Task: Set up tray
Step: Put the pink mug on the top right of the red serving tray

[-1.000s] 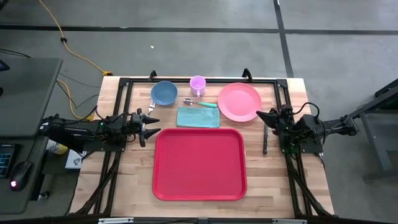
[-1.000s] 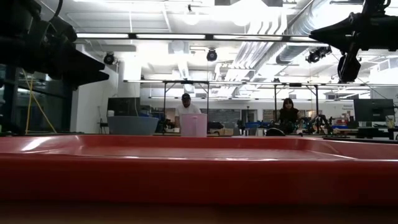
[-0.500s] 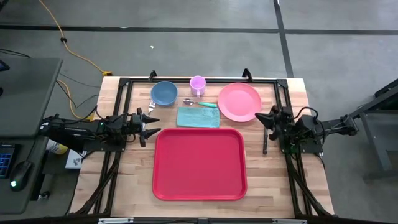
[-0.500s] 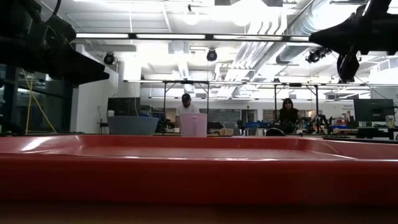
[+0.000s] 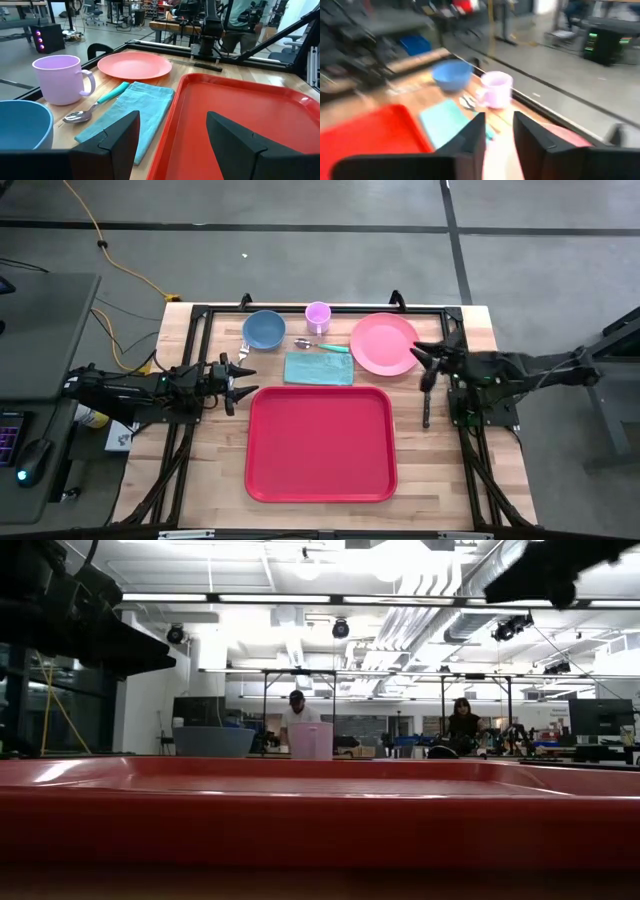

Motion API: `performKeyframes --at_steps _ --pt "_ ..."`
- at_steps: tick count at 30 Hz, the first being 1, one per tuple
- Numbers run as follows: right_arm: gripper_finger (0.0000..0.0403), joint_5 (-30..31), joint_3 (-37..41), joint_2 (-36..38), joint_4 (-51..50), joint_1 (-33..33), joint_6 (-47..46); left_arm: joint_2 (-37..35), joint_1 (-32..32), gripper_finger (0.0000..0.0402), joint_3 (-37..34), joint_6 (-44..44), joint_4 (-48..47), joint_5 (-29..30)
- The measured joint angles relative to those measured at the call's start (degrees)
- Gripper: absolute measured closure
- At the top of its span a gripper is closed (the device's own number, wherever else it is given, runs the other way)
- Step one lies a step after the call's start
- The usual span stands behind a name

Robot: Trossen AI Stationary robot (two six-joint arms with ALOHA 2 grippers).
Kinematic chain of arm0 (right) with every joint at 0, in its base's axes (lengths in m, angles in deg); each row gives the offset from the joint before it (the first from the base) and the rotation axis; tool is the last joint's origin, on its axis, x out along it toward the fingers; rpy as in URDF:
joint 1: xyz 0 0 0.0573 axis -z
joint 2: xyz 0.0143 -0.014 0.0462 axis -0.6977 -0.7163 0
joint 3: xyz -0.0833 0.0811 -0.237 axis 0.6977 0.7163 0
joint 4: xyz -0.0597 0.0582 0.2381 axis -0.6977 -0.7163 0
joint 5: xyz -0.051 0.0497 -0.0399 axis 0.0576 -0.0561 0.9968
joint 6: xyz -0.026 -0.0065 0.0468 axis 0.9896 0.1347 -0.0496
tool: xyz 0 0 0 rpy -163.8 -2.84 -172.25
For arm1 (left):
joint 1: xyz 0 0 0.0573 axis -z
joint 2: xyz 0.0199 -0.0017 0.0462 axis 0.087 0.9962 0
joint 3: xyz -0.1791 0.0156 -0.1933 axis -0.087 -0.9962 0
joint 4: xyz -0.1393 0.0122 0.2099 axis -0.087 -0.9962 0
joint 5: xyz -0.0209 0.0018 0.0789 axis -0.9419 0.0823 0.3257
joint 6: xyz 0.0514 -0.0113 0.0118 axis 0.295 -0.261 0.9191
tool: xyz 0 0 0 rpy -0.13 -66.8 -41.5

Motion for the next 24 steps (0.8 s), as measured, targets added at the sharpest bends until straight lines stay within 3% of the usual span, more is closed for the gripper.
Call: performKeyframes --at_steps 4,13,18,24 --pt "0.026 -2.5 -5.8 -13.8 0.3 3.9 0.1 0.0 0.0 0.014 0.0 0.0 0.0 0.0" --pt "0.0149 -11.4 -6.5 -37.3 23.3 10.2 -7.9 0.0 0.0 0.014 0.0 1.7 0.0 0.0" --pt "0.0131 -11.0 -7.4 -49.2 38.7 12.1 -6.6 0.0 0.0 0.014 0.0 1.7 0.0 0.0" --pt "0.013 -10.6 -16.0 -64.0 43.1 13.9 -0.7 0.0 0.0 0.014 0.0 4.7 0.0 -0.1"
